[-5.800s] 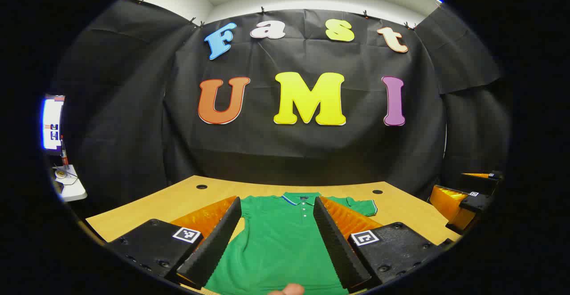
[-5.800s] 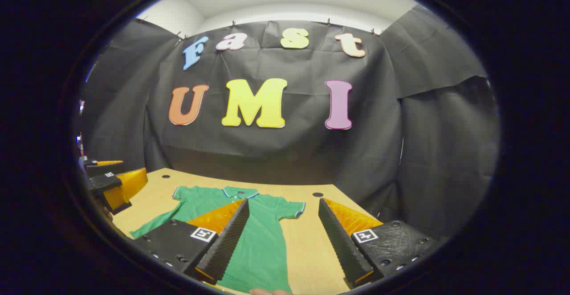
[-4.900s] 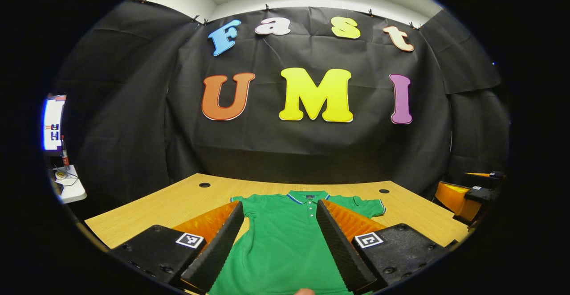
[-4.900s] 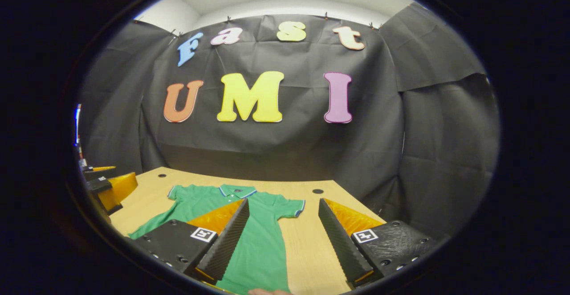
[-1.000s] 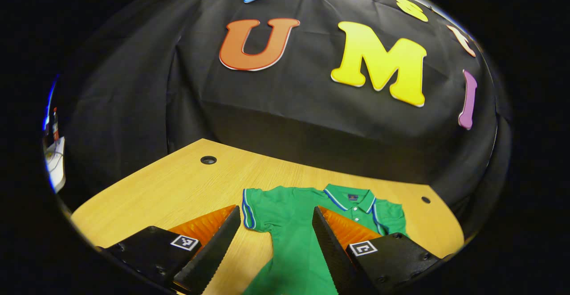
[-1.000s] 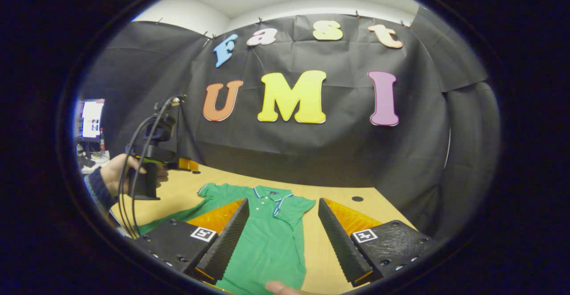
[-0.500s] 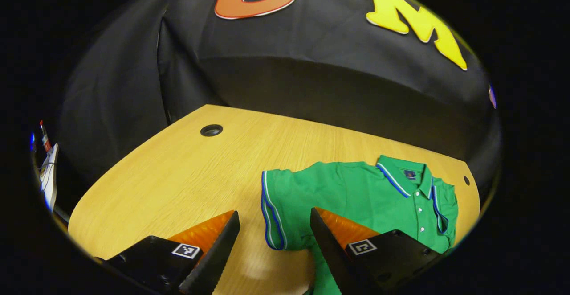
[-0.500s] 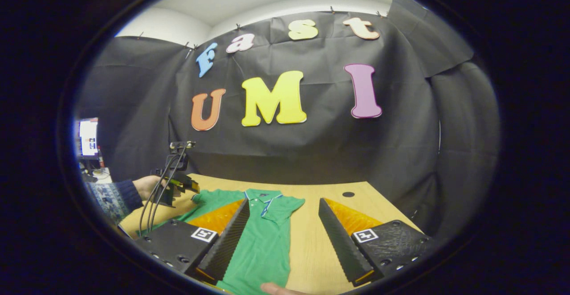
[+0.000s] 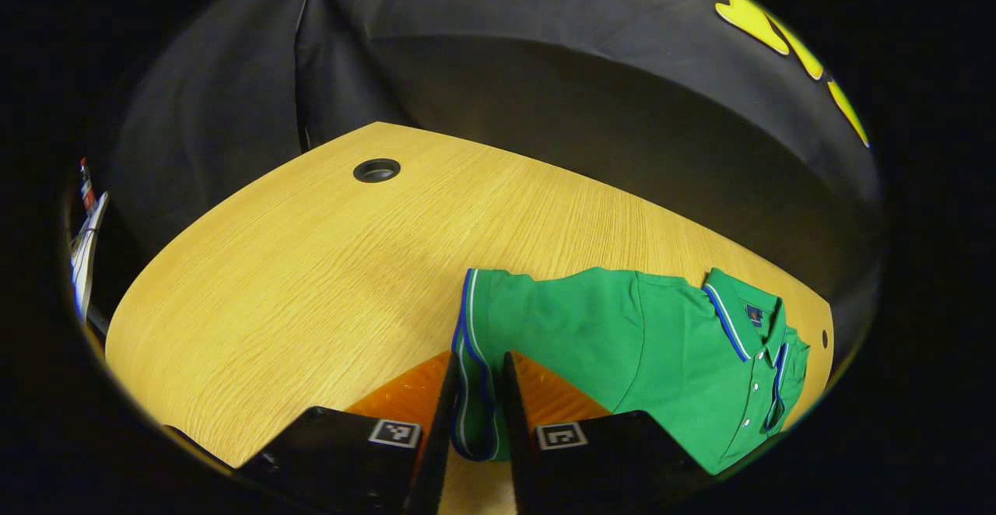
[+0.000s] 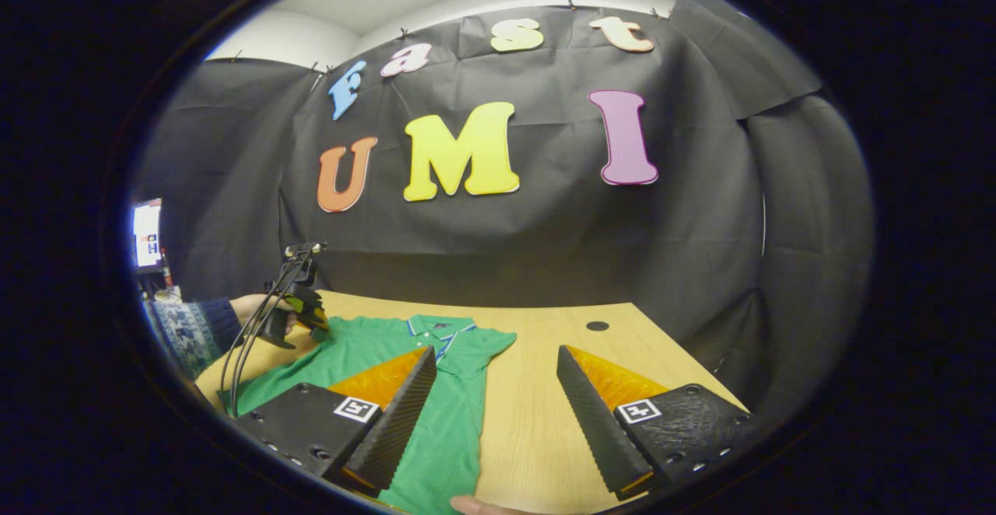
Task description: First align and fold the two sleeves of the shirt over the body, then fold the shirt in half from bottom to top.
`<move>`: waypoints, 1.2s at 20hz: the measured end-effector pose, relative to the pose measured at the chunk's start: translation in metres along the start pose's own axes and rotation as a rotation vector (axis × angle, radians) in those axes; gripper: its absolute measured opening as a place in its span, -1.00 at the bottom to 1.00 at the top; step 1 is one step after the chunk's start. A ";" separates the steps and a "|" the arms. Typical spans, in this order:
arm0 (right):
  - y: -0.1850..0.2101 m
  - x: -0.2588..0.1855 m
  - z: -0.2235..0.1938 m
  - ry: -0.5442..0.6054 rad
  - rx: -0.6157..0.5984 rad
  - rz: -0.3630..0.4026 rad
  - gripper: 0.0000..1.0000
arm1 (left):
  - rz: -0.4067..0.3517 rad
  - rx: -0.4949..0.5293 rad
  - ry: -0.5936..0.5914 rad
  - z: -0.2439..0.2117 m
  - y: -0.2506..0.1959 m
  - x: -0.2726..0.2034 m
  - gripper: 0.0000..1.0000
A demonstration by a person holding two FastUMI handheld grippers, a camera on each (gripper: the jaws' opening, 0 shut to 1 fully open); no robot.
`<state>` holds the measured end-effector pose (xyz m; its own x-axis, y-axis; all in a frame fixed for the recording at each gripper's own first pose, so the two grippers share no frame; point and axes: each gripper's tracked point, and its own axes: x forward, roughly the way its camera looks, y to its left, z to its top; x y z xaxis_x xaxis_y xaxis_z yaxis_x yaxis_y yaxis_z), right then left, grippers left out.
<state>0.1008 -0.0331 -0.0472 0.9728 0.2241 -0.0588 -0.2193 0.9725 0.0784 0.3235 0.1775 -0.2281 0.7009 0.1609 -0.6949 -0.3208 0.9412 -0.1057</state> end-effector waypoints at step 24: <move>-0.037 0.003 0.003 0.012 0.090 -0.065 0.92 | -0.149 0.383 -0.217 0.002 -0.200 -0.137 1.00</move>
<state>0.1118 -0.0688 -0.0477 0.9836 0.1623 -0.0782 -0.1479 0.9754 0.1632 0.2924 -0.0323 -0.1102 0.8515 0.0357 -0.5232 0.0233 0.9941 0.1059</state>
